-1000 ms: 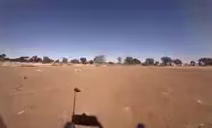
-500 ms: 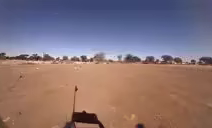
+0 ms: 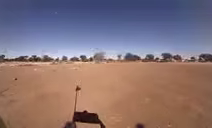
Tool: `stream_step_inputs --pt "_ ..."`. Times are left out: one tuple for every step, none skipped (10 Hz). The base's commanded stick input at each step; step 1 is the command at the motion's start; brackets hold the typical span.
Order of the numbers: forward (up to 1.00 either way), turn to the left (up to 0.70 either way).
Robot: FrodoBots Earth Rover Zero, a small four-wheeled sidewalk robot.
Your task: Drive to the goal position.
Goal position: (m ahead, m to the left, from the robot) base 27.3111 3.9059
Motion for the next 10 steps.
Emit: stream_step_inputs --pt "0.5 0.0" --pt "0.5 0.0" --pt "0.5 0.0" --pt "0.5 0.0" --pt "0.5 0.0" --pt "0.5 0.0" --pt "0.5 0.0" --pt "0.5 0.0" --pt "0.5 0.0" --pt "0.5 0.0"
